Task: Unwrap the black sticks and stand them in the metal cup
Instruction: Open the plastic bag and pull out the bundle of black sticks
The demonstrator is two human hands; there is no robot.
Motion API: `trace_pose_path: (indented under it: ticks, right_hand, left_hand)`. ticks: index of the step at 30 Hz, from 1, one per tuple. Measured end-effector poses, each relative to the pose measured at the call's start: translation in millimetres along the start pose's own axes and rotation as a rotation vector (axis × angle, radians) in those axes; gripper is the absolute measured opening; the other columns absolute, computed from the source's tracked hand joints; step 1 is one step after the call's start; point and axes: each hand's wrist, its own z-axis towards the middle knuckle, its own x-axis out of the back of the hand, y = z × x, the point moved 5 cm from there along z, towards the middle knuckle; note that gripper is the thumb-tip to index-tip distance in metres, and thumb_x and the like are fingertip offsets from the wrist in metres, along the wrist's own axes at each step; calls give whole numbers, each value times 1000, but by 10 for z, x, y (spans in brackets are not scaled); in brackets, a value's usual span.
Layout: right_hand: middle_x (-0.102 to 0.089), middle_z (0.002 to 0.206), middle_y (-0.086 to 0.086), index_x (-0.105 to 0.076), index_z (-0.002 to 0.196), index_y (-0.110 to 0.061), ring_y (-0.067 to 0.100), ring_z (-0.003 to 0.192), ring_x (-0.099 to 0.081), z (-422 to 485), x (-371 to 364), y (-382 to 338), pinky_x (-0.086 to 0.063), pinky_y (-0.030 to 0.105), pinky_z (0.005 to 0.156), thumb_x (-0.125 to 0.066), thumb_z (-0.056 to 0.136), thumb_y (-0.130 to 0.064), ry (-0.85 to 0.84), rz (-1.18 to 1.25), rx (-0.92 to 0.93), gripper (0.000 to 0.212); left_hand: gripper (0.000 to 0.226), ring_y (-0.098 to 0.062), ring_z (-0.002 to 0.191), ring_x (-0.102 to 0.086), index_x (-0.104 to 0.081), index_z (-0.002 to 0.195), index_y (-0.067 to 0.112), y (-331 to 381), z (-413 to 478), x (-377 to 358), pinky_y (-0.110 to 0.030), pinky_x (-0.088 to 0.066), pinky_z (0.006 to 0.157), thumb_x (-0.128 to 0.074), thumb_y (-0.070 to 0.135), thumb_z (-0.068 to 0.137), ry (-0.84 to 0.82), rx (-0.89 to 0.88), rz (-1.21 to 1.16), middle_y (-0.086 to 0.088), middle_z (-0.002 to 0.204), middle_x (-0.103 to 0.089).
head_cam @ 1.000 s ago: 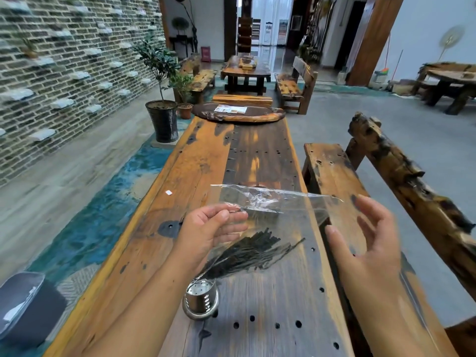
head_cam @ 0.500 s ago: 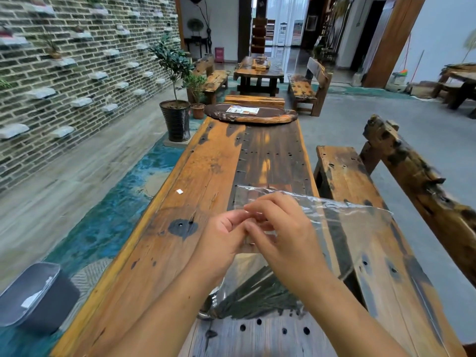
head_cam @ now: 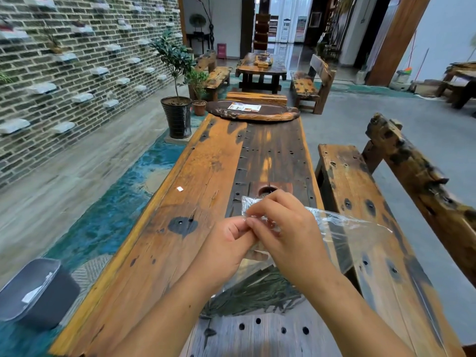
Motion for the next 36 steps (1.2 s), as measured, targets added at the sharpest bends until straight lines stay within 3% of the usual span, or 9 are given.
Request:
trace_pose_path:
  ticks: [4, 9, 15, 19, 28, 36]
  right_hand:
    - [-60, 87, -5, -71, 87, -17, 14, 84, -57, -24, 31, 29, -49, 32, 70, -65, 91, -21, -5, 32, -32, 8]
    - [-59, 82, -7, -69, 82, -18, 10, 78, -57, -46, 69, 53, -48, 28, 67, -68, 90, -16, -5, 83, -84, 8]
    - [-58, 79, -9, -64, 83, -17, 9, 75, -56, -79, 88, 81, -44, 23, 63, -65, 92, -12, 7, 94, -113, 10]
    - [-58, 77, -9, -60, 86, -17, 10, 72, -56, -110, 81, 104, -47, 31, 61, -61, 95, -16, 7, 79, -130, 10]
    - [-49, 65, -14, -53, 89, -20, 10, 54, -47, -132, 73, 121, -41, 30, 49, -50, 102, -27, 26, -69, -70, 15]
    - [-55, 61, -8, -51, 93, -20, 16, 48, -52, -119, 104, 202, -47, 41, 46, -42, 103, -33, 62, -113, -84, 19]
  left_hand:
    - [20, -29, 85, -73, -72, 98, 2, -52, 3, -13, -56, -58, 83, -54, 8, 99, -6, 28, -1, -24, 94, -74]
    - [21, -27, 86, -75, -74, 101, 12, -55, -35, -66, -58, -57, 85, -58, 21, 91, -53, 41, -20, -11, 91, -77]
    - [20, -23, 85, -76, -71, 105, 4, -79, -83, -85, -51, -60, 82, -54, 9, 97, -51, 60, 23, -7, 90, -78]
    - [20, -20, 84, -76, -72, 104, 6, -94, -120, -92, -41, -62, 77, -53, 4, 98, -47, 66, 61, -4, 90, -79]
    - [24, -26, 87, -76, -72, 104, 10, -114, -201, -108, -44, -61, 80, -51, 1, 98, -27, 90, 49, -8, 93, -79]
    - [21, -29, 90, -76, -67, 112, 9, -126, -257, -119, -42, -61, 82, -51, 5, 100, -46, 106, 28, -10, 98, -78]
